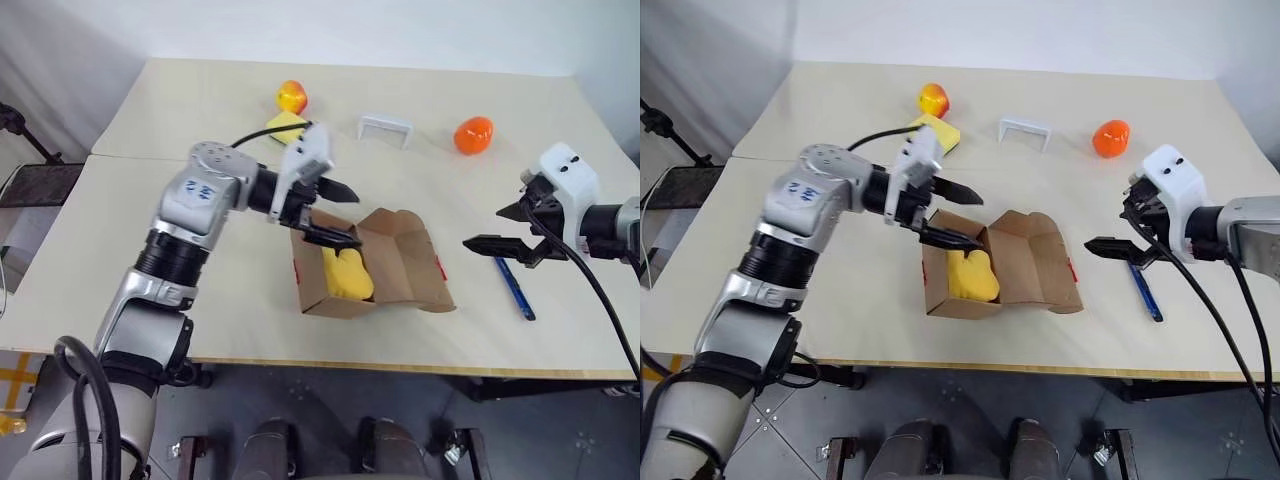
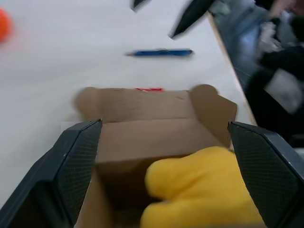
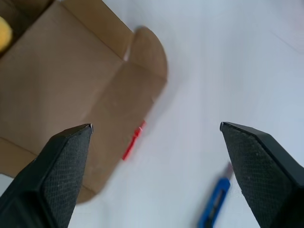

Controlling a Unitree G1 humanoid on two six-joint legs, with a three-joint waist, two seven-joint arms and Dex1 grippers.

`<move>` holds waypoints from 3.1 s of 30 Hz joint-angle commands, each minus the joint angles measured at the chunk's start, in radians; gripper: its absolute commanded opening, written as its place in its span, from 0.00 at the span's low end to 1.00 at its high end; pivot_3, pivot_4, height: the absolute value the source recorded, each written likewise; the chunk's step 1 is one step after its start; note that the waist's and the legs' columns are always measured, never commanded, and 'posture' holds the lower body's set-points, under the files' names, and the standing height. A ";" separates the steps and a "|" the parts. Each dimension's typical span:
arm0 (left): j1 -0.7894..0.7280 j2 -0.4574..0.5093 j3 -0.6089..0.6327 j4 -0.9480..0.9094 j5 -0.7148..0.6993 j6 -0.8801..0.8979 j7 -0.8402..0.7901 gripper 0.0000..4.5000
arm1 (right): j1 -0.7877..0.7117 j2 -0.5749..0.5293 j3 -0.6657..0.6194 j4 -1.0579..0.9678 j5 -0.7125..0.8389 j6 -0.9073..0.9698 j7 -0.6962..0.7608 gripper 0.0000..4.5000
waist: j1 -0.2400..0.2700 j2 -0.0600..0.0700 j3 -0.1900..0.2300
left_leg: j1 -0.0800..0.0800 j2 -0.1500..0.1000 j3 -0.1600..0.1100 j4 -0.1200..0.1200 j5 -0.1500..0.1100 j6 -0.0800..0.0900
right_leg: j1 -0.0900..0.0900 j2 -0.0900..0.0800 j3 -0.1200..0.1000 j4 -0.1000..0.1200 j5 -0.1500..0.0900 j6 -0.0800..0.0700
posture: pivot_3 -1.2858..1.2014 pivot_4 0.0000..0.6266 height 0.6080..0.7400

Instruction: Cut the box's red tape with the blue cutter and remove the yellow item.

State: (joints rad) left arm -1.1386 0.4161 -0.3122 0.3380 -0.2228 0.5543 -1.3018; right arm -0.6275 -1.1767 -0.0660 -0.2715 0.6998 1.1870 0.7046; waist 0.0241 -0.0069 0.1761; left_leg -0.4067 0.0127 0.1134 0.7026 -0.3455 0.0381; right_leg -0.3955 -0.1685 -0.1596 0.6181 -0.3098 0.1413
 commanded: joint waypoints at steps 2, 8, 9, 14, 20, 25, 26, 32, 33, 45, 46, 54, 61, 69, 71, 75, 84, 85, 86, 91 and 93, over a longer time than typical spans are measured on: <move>-0.038 0.034 -0.099 0.030 0.080 -0.084 -0.109 1.00 | 0.058 -0.016 -0.109 -0.082 -0.006 0.024 -0.022 1.00 | -0.001 0.000 0.000 | 0.001 0.001 0.001 -0.001 0.000 0.000 | 0.000 0.000 0.000 0.000 0.000 0.000 | 0.52 0.24 1.00; -0.068 0.079 -0.130 0.101 0.137 -0.120 -0.187 1.00 | 0.147 0.001 -0.205 -0.141 0.005 0.070 -0.051 1.00 | 0.001 0.000 0.000 | 0.001 0.001 0.002 0.000 0.000 0.000 | -0.001 0.000 0.001 0.000 0.000 0.000 | 0.52 0.24 1.00; -0.066 0.086 -0.138 0.103 0.147 -0.124 -0.200 1.00 | 0.151 0.005 -0.208 -0.143 0.004 0.071 -0.054 1.00 | 0.003 0.000 0.000 | 0.000 0.001 0.002 0.000 0.000 0.000 | -0.001 0.000 0.001 0.000 0.000 0.000 | 0.52 0.24 1.00; -0.035 0.074 -0.144 0.089 0.176 -0.156 -0.204 1.00 | 0.146 0.018 -0.185 -0.140 -0.008 0.059 -0.061 1.00 | 0.005 0.000 0.000 | 0.000 0.000 0.001 0.002 0.000 0.000 | 0.000 0.000 0.001 0.000 0.000 0.000 | 0.52 0.24 1.00; 0.014 0.065 -0.160 0.053 0.206 -0.193 -0.198 0.86 | 0.124 0.021 -0.157 -0.121 -0.019 0.007 -0.040 1.00 | 0.000 0.000 0.000 | 0.000 0.001 0.001 0.002 0.000 0.000 | 0.000 0.000 0.001 0.000 0.000 0.000 | 0.52 0.24 1.00; 0.032 0.070 -0.164 0.043 0.222 -0.206 -0.200 0.53 | 0.074 0.007 -0.117 -0.079 -0.047 -0.030 -0.016 1.00 | 0.001 0.000 0.000 | 0.000 0.001 0.001 0.002 0.000 0.000 | 0.000 0.000 0.001 0.000 0.000 0.000 | 0.52 0.24 1.00; 0.031 0.069 -0.163 0.046 0.223 -0.209 -0.198 0.46 | 0.068 0.005 -0.111 -0.073 -0.053 -0.035 -0.012 1.00 | 0.003 0.000 0.000 | 0.000 0.001 0.001 0.003 0.000 0.000 | 0.000 0.000 0.001 0.000 0.000 0.000 | 0.52 0.24 1.00; 0.023 0.048 -0.126 0.055 0.207 -0.211 -0.162 0.06 | 0.053 0.000 -0.107 -0.049 -0.072 -0.058 0.019 1.00 | 0.002 0.000 0.000 | 0.000 0.001 0.001 0.003 0.000 0.000 | 0.000 0.000 0.001 0.000 0.000 0.000 | 0.52 0.24 1.00; 0.020 0.038 -0.105 0.050 0.189 -0.197 -0.151 0.01 | 0.058 -0.001 -0.111 -0.049 -0.074 -0.062 0.025 1.00 | 0.002 0.000 0.000 | 0.000 0.001 0.001 0.003 0.000 0.000 | 0.000 0.000 0.001 0.000 0.000 0.000 | 0.52 0.24 1.00; 0.029 -0.015 0.146 -0.091 0.027 -0.105 0.057 0.00 | 0.265 0.046 -0.338 0.000 -0.049 -0.400 0.298 1.00 | 0.003 0.000 0.000 | 0.000 0.001 -0.008 0.006 0.000 0.000 | 0.002 0.000 0.001 0.002 0.000 0.000 | 0.52 0.24 1.00; 0.034 -0.017 0.165 -0.098 0.019 -0.113 0.077 0.00 | 0.278 0.066 -0.364 0.006 -0.040 -0.446 0.324 1.00 | 0.003 0.000 0.000 | 0.000 0.001 -0.009 0.007 0.000 0.000 | 0.002 0.000 0.001 0.002 0.000 0.000 | 0.52 0.24 1.00; 0.072 0.146 0.235 -0.069 0.077 -0.073 0.217 0.00 | 0.339 0.155 -0.479 0.097 -0.006 -0.693 0.523 1.00 | 0.000 0.000 0.000 | 0.001 0.001 -0.009 0.007 0.000 0.000 | 0.002 0.000 0.001 0.002 0.000 0.000 | 0.52 0.24 1.00; 0.110 0.304 0.308 -0.045 0.088 -0.040 0.296 0.00 | 0.299 0.164 -0.441 0.179 -0.040 -0.765 0.507 1.00 | 0.004 0.000 0.000 | 0.002 0.001 -0.009 0.007 0.000 0.000 | 0.002 0.000 0.001 0.003 0.000 0.000 | 0.52 0.24 1.00; 0.181 0.377 0.359 0.167 0.147 -0.152 0.423 0.00 | 0.238 0.179 -0.355 0.255 -0.068 -0.812 0.518 1.00 | -0.001 0.000 0.000 | 0.002 0.001 -0.011 0.008 0.000 0.000 | 0.004 0.000 0.000 0.004 0.000 0.000 | 0.52 0.24 1.00; 0.163 0.366 0.348 0.214 0.153 -0.135 0.437 0.05 | 0.215 0.180 -0.337 0.276 -0.074 -0.821 0.522 1.00 | 0.001 0.000 0.000 | 0.002 0.001 -0.010 0.008 0.000 0.000 | 0.003 0.000 0.001 0.004 0.000 0.000 | 0.52 0.24 1.00; 0.164 0.367 0.338 0.229 0.153 -0.145 0.420 0.29 | 0.194 0.180 -0.321 0.299 -0.081 -0.830 0.531 1.00 | 0.002 0.000 0.000 | 0.001 0.000 -0.010 0.009 0.000 0.000 | 0.004 0.000 0.000 0.004 0.000 0.000 | 0.52 0.24 1.00; 0.301 0.423 0.416 0.041 0.057 -0.118 0.320 0.93 | 0.201 0.158 -0.329 0.331 -0.096 -0.841 0.550 1.00 | -0.005 0.000 0.000 | 0.002 0.001 -0.010 0.008 0.000 0.000 | 0.003 0.000 0.001 0.005 0.000 0.000 | 0.52 0.24 1.00; 0.320 0.433 0.428 0.012 0.040 -0.106 0.309 1.00 | 0.199 0.156 -0.330 0.337 -0.098 -0.841 0.552 1.00 | -0.008 0.000 0.000 | 0.002 0.001 -0.010 0.007 0.000 0.000 | 0.003 0.000 0.001 0.005 0.000 0.000 | 0.52 0.24 1.00; 0.353 0.441 0.445 -0.022 0.024 -0.108 0.303 1.00 | 0.198 0.154 -0.329 0.345 -0.100 -0.841 0.555 1.00 | -0.009 0.000 0.000 | 0.002 0.001 -0.010 0.007 0.000 0.000 | 0.002 0.000 0.000 0.005 0.000 0.000 | 0.52 0.24 1.00; 0.621 0.462 0.618 -0.244 -0.165 -0.047 0.207 1.00 | 0.199 0.151 -0.294 0.416 -0.130 -0.866 0.602 1.00 | -0.019 0.000 0.000 | 0.002 0.001 -0.010 0.007 0.000 0.000 | 0.003 0.000 0.001 0.005 0.000 0.000 | 0.52 0.24 1.00; 0.745 0.444 0.714 -0.308 -0.255 -0.054 0.162 1.00 | 0.186 0.160 -0.272 0.471 -0.151 -0.899 0.631 1.00 | -0.026 0.000 0.000 | 0.003 0.002 -0.011 0.006 0.000 0.000 | 0.003 0.000 0.002 0.006 0.000 0.000 | 0.52 0.24 1.00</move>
State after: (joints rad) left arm -0.4188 0.8583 0.3255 0.0935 -0.4046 0.5005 -1.1065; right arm -0.4281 -1.0041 -0.3363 0.1768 0.5585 0.3231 1.3086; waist -0.0017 -0.0066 0.1760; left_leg -0.4033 0.0160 0.1016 0.7087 -0.3457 0.0381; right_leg -0.3924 -0.1688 -0.1579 0.6241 -0.3099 0.1413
